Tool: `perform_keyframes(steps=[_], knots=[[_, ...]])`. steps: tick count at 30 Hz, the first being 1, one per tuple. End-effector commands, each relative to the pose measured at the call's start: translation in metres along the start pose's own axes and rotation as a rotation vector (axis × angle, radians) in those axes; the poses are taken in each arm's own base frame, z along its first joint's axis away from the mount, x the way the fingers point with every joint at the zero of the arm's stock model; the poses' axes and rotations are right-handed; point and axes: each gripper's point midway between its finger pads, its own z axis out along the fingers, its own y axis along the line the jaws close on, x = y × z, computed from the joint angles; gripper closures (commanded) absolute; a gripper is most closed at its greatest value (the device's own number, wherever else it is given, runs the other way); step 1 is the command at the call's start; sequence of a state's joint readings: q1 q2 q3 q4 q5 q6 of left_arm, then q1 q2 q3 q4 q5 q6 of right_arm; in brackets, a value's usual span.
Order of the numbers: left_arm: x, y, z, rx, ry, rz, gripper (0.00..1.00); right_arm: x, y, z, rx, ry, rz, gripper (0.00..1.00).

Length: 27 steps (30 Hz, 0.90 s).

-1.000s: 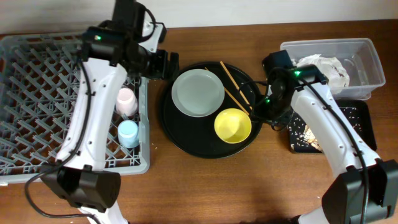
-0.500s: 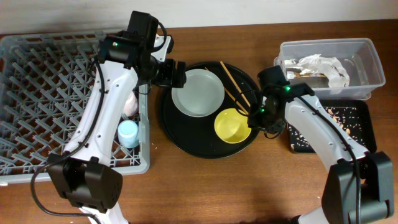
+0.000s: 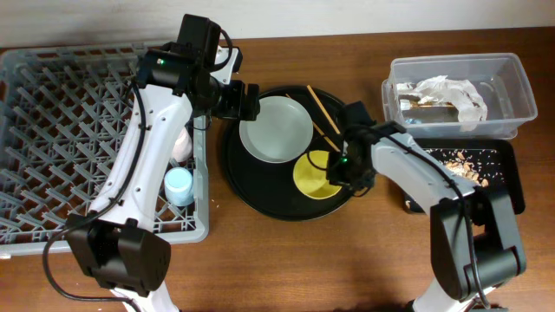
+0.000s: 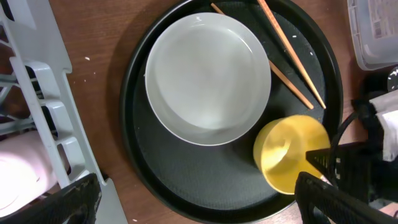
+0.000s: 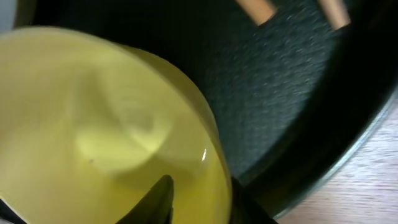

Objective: Sort waste into correct bins and load items into the dishwasher rack

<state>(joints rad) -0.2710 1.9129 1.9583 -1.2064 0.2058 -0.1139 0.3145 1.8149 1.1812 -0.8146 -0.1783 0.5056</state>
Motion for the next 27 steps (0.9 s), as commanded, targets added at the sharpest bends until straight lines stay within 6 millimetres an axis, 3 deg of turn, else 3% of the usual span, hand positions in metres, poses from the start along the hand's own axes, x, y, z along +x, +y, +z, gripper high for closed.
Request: perform_keyframes(steps=[1,10,12,14,18,20,22,24,27], knots=[[0.0,0.0,-0.001,-0.003,-0.004,-0.005,0.01,0.007,0.015,0.003,-0.044,0.022,-0.019,0.72],[-0.002,0.0,-0.001,-0.002,-0.011,-0.003,0.01,0.022,0.038,0.004,-0.096,0.06,-0.07,0.73],[-0.002,0.0,-0.001,-0.002,-0.01,-0.003,0.01,0.022,0.04,-0.003,-0.098,0.062,-0.069,0.72],[0.0,-0.001,0.001,0.002,-0.004,-0.004,0.01,0.018,0.039,-0.02,-0.096,0.053,-0.071,0.7],[0.01,-0.009,0.009,0.06,0.035,-0.01,0.01,-0.009,0.034,-0.08,-0.126,-0.035,-0.069,0.57],[0.017,-0.013,0.015,0.078,0.058,-0.01,0.01,-0.023,0.028,-0.107,-0.141,-0.09,-0.064,0.39],[0.024,-0.017,0.024,0.081,0.079,0.001,0.01,-0.04,0.013,-0.13,-0.126,-0.151,-0.034,0.32],[0.034,-0.026,0.038,0.089,0.102,0.024,0.01,-0.053,-0.01,-0.138,-0.069,-0.193,0.014,0.32],[0.051,-0.041,0.055,0.096,0.144,0.029,0.02,-0.055,-0.027,-0.137,-0.036,-0.188,0.053,0.32]])
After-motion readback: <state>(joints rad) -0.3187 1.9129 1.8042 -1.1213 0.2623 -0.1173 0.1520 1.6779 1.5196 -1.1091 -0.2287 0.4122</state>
